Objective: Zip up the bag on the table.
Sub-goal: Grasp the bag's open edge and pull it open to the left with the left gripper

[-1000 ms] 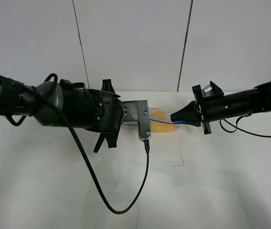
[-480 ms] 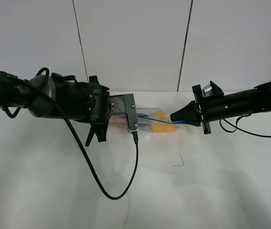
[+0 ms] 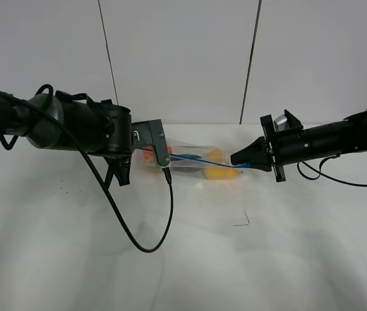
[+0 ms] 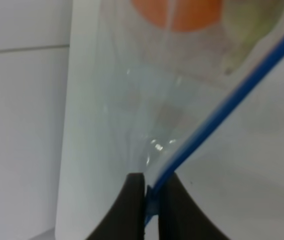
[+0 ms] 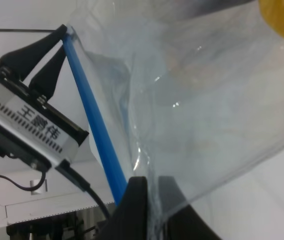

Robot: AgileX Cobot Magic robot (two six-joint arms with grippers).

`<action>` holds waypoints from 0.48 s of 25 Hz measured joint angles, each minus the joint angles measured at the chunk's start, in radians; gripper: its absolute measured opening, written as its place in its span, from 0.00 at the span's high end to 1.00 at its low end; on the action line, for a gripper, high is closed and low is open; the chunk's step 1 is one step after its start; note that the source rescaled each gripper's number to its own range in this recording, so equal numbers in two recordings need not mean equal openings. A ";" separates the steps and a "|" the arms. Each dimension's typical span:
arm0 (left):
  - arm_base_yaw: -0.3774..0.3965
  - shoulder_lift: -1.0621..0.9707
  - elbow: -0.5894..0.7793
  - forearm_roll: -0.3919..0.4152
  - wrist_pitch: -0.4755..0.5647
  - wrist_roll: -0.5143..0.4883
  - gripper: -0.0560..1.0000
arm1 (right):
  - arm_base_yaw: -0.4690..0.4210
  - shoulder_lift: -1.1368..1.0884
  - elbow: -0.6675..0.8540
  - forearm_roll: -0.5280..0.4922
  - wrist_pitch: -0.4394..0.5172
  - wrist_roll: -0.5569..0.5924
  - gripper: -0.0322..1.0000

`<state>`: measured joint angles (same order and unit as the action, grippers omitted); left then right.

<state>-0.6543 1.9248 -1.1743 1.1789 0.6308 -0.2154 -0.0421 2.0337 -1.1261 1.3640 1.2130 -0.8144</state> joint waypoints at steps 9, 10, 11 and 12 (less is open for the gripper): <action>0.010 0.000 0.000 -0.002 0.016 0.001 0.95 | 0.000 0.000 0.000 -0.007 0.000 0.000 0.97; 0.010 0.000 0.000 -0.002 0.017 0.001 0.95 | 0.000 0.000 0.000 -0.007 0.000 0.000 0.97; 0.010 0.000 0.000 -0.002 0.017 0.001 0.95 | 0.000 0.000 0.000 -0.008 0.000 0.000 0.97; 0.010 0.000 0.000 -0.002 0.017 0.001 0.95 | 0.000 0.000 0.000 -0.008 0.000 0.000 0.97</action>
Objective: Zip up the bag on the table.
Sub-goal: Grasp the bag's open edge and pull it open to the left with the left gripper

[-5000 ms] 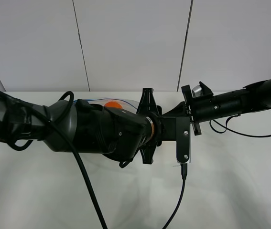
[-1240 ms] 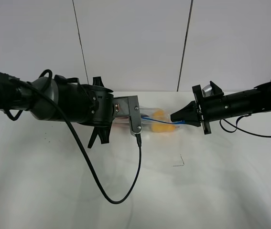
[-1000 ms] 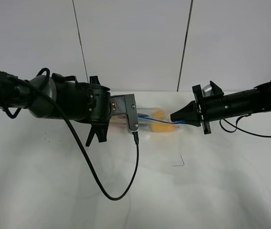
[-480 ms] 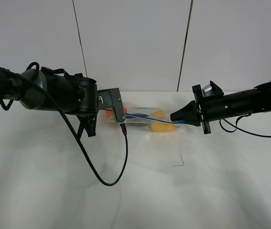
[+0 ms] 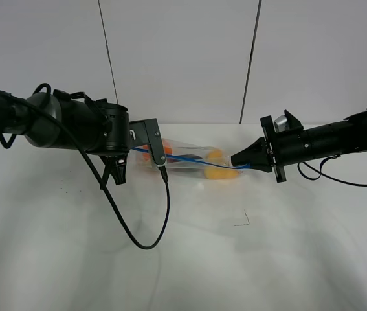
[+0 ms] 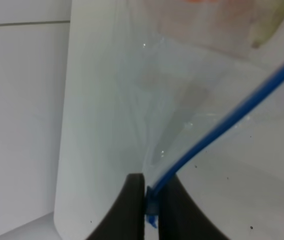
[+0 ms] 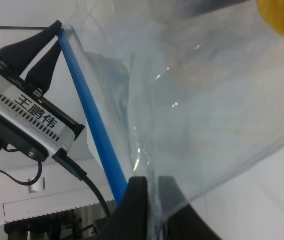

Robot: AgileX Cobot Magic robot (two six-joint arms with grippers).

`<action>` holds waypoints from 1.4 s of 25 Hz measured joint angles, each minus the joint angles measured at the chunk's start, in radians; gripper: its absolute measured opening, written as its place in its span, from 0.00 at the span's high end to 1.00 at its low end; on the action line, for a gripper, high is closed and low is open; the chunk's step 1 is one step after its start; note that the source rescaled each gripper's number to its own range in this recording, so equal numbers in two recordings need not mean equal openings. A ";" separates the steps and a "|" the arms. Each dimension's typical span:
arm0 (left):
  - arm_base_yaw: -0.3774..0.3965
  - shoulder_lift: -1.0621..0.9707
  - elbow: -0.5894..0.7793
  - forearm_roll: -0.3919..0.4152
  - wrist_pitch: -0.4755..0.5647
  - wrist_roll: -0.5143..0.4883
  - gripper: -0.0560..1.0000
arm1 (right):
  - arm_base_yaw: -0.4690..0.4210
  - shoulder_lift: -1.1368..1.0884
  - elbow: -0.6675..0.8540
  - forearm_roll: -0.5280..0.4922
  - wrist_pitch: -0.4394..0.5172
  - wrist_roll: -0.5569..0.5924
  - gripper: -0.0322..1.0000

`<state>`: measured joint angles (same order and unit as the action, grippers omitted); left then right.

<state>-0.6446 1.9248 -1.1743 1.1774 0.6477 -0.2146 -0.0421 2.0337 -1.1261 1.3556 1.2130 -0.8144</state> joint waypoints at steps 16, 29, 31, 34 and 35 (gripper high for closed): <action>0.033 0.000 0.000 -0.014 0.007 0.000 0.95 | 0.000 0.000 0.000 -0.004 0.000 0.000 0.97; 0.059 0.000 0.000 -0.032 -0.026 0.000 0.95 | 0.000 0.000 0.000 0.011 0.000 0.000 0.97; 0.059 0.000 0.000 -0.033 -0.028 0.000 0.95 | 0.000 0.000 0.000 0.011 0.000 0.000 0.97; 0.065 0.000 0.000 -0.033 -0.010 0.000 0.84 | 0.000 0.000 0.000 -0.001 0.000 -0.004 0.97; 0.071 0.000 0.000 -0.033 0.004 -0.002 0.76 | -0.001 0.000 0.000 -0.007 0.000 -0.004 0.97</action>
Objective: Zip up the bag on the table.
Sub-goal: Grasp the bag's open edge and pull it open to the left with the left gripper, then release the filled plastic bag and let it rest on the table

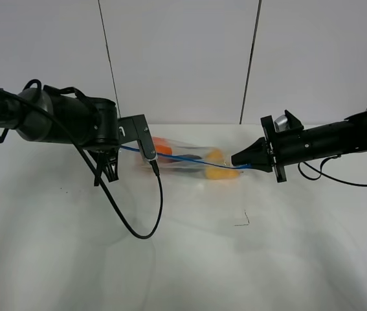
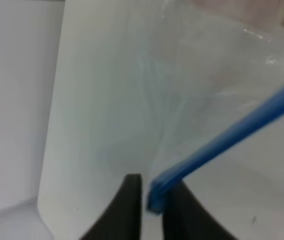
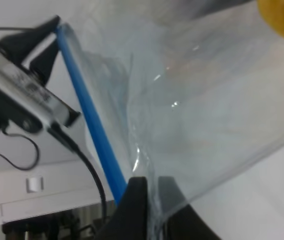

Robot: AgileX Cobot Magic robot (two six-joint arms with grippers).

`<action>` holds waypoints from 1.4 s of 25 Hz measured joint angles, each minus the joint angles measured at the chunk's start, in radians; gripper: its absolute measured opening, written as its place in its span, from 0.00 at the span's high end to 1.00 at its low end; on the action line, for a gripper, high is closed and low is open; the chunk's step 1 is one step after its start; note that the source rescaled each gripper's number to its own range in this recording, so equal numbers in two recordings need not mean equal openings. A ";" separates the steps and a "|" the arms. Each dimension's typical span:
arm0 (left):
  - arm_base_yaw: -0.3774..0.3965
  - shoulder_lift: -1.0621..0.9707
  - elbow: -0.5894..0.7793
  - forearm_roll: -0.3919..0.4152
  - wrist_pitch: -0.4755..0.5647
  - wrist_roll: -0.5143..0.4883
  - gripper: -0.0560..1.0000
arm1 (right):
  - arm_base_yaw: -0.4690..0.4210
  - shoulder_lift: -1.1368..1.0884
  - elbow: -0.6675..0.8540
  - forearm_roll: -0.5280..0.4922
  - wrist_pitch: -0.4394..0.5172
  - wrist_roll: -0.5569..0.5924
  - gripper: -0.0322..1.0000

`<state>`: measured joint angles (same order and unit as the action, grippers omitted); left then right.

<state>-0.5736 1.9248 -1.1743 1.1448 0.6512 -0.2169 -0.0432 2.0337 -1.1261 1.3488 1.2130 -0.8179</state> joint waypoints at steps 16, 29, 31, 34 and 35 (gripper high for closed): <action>0.009 0.000 0.000 0.001 0.014 -0.118 0.26 | -0.002 0.000 0.000 -0.004 0.000 -0.009 0.97; 0.009 -0.122 0.000 -0.031 -0.132 -0.119 0.01 | -0.002 0.000 0.000 -0.003 0.000 -0.013 0.97; 0.009 -0.148 0.000 -0.053 -0.138 -0.143 0.01 | -0.002 0.000 0.000 -0.003 0.000 -0.015 0.97; 0.014 -0.186 0.000 -0.068 -0.115 -0.214 0.01 | -0.002 0.000 0.000 -0.003 0.000 -0.019 0.97; 0.021 -0.197 0.000 -0.076 -0.098 -0.247 0.00 | -0.002 0.000 0.000 -0.003 0.000 -0.019 0.97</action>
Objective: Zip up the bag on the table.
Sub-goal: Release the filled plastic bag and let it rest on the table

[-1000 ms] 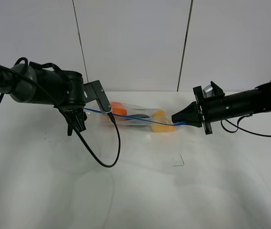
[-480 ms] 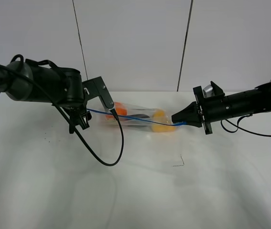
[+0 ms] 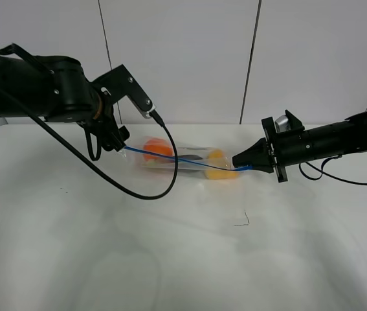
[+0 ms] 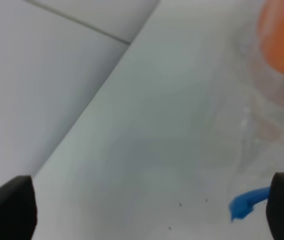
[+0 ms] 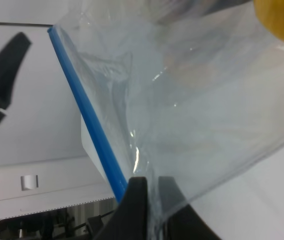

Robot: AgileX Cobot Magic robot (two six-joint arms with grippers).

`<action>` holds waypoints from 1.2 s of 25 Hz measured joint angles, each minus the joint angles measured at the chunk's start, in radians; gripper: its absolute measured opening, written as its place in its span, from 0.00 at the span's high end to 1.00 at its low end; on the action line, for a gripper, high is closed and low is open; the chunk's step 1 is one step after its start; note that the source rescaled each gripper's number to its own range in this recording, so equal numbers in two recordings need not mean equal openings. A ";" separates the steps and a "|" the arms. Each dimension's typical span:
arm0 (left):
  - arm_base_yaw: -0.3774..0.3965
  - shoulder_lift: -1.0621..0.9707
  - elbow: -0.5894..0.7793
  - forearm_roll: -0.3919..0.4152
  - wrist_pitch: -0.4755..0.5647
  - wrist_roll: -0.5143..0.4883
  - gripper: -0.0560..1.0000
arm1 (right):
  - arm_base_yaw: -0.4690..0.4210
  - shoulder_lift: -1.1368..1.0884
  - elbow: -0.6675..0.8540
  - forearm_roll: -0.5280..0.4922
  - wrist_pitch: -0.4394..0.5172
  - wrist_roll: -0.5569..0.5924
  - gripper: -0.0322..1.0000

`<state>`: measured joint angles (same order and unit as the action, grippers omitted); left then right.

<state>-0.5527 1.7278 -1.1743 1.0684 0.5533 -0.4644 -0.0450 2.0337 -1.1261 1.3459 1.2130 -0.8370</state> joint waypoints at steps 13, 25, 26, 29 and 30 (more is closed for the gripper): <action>0.437 -0.209 0.000 -0.618 0.252 0.168 0.00 | 0.000 0.000 0.000 0.000 -0.001 -0.012 0.97; 0.674 -0.483 0.167 -0.915 0.278 0.451 0.00 | 0.000 0.000 0.000 0.000 -0.003 -0.026 0.97; 0.675 -0.517 0.198 -0.917 0.274 0.451 0.00 | 0.000 0.000 0.000 0.000 -0.003 -0.027 0.97; 0.675 -0.623 0.306 -0.918 0.272 0.452 0.00 | 0.000 0.000 0.000 0.000 -0.003 -0.035 0.97; 0.675 -0.663 0.333 -0.919 0.272 0.452 0.00 | 0.000 0.000 0.000 0.001 -0.003 -0.037 0.97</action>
<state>0.1224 1.0647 -0.8416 0.1491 0.8250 -0.0121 -0.0450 2.0337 -1.1261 1.3469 1.2097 -0.8736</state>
